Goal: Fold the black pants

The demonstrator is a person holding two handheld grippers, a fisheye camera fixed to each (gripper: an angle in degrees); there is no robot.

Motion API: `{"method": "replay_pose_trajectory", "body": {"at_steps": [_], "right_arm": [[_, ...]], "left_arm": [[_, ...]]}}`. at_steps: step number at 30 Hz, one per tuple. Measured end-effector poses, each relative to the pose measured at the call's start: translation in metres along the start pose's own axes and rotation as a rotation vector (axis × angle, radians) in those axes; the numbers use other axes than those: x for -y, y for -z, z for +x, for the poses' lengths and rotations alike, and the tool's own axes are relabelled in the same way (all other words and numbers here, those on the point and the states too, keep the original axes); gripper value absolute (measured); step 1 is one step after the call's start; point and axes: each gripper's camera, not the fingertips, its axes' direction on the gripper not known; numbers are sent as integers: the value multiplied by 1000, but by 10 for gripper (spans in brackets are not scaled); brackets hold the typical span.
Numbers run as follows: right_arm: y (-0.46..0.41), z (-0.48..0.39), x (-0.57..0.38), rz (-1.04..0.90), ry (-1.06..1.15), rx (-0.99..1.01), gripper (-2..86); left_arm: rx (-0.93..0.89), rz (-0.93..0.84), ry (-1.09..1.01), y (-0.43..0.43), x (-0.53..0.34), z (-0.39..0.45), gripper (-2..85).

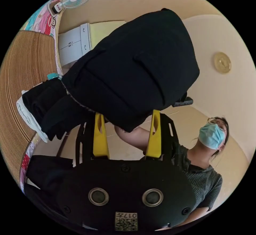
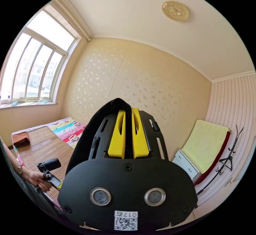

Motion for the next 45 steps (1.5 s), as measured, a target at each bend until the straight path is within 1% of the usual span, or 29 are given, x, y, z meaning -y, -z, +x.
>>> {"method": "replay_pose_trajectory", "body": {"at_steps": [2,3,5,6,10,12,14,15,17,19,22,23,25,27,29,31,33,34,35,36,37,39,40,41,42,43,44,45], "right_arm": [[2,-15,8,23,-45,46,34],[2,-21,12,27,-73,55,34],[-3,-31,18,2,-104,51,33],[-9,-39,21,-35,-115,65,33],[-32,-84,5,-166,-140,130,35],[-43,-105,-12,-223,-198,198,37],[-53,-127,-31,-280,-260,284,41],[-58,-145,-44,-314,-274,332,44],[-65,-176,-61,-374,-266,385,50],[-71,-219,-78,-463,-230,452,62],[-62,-266,-87,-524,-184,525,77],[-56,-273,-87,-508,-191,550,80],[-28,-286,-80,-364,-254,704,94],[-13,-293,-69,-258,-270,758,110],[-11,-306,-53,-227,-218,771,130],[-25,-328,-30,-289,-123,718,148],[-30,-340,-16,-267,-68,701,139],[-28,-346,-10,-225,-12,702,117],[-30,-349,-8,-226,5,674,107],[-31,-349,-4,-202,24,674,98],[-34,-343,0,-181,-7,719,91],[-44,-330,4,-175,-87,774,86],[-53,-321,6,-187,-133,783,83],[-57,-316,8,-195,-157,775,82],[-66,-303,10,-206,-213,765,80],[-74,-286,11,-206,-283,769,79],[-77,-277,12,-201,-316,773,79],[-82,-260,14,-189,-359,776,78]], "left_arm": [[-133,104,21,43,-25,12,102],[-171,132,-3,54,-31,19,75],[-263,238,-137,104,-59,60,65],[-266,251,-174,117,-65,73,64],[-276,369,-467,206,-107,178,63],[-249,391,-569,237,-121,225,63],[-148,420,-673,267,-139,283,63],[-114,424,-694,272,-144,296,63],[14,437,-782,284,-160,341,62],[62,467,-823,285,-171,363,61],[129,502,-847,276,-184,385,61],[164,509,-842,269,-187,391,60],[227,517,-826,256,-193,395,60],[299,519,-812,242,-198,397,60],[359,478,-802,221,-204,395,61],[369,411,-789,202,-206,390,61],[425,335,-780,179,-208,389,61],[468,285,-781,163,-210,390,62],[508,251,-782,149,-212,392,63],[518,263,-787,146,-215,394,64],[529,284,-789,147,-220,399,67],[484,251,-795,151,-222,405,77],[455,224,-791,154,-223,409,83],[424,234,-780,158,-228,412,86],[404,261,-787,161,-233,413,86],[361,330,-820,168,-249,415,85],[350,421,-841,174,-269,415,83],[363,475,-844,177,-280,414,82]]}}
